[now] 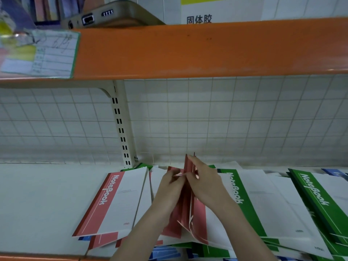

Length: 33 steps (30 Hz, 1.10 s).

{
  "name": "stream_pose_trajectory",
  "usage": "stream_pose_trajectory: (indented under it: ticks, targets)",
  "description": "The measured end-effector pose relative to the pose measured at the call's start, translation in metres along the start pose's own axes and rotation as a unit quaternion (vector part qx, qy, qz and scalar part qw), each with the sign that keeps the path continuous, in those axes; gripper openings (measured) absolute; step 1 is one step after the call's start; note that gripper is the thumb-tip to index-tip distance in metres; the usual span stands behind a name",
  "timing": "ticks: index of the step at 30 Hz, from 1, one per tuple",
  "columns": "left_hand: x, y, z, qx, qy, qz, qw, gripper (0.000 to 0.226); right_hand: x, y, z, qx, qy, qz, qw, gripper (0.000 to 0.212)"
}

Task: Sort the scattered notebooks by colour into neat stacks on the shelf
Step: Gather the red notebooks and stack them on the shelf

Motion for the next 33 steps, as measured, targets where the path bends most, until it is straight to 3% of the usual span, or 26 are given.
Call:
stream_pose_trajectory:
  ticks: [5,11,15,18,21,24,28,33]
  targets:
    - [-0.003,-0.008,-0.003,0.054,-0.092,-0.04,0.994,0.03,-0.001,0.014,-0.002,0.087,-0.02,0.08,0.993,0.035]
    - [-0.001,-0.006,-0.019,0.017,-0.019,-0.042,0.999,0.027,-0.012,0.05,-0.021,0.072,0.022,0.125,0.989,0.029]
    - [0.002,0.007,-0.033,-0.092,0.058,0.002,0.994,0.017,-0.018,0.063,-0.028,0.004,-0.017,0.134,0.991,0.027]
    - [0.004,0.014,-0.038,-0.121,0.09,0.039,0.988,0.015,-0.015,0.055,-0.033,0.097,-0.006,0.135,0.986,0.05]
    - [-0.003,0.017,-0.032,-0.057,0.072,0.125,0.988,0.028,-0.013,0.044,-0.04,0.286,-0.032,0.182,0.94,0.038]
    - [-0.01,0.021,-0.025,0.04,0.045,0.26,0.964,0.042,-0.008,0.04,-0.043,0.375,-0.071,0.088,0.92,0.029]
    - [-0.008,0.03,-0.026,0.079,0.061,0.333,0.938,0.024,-0.011,0.041,-0.041,0.417,-0.008,0.026,0.909,0.037]
    - [-0.014,0.015,-0.007,-0.017,0.095,0.275,0.956,0.039,-0.023,0.045,-0.027,0.42,0.06,0.055,0.904,0.048]
Point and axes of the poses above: each hand's wrist, its own x-axis towards the middle knuckle, its own z-axis out of the palm, y = z × x, the point moved 1 cm from there along x, towards the middle knuckle, and after that the axes turned 2 degrees about y, right-handed, at the moved point
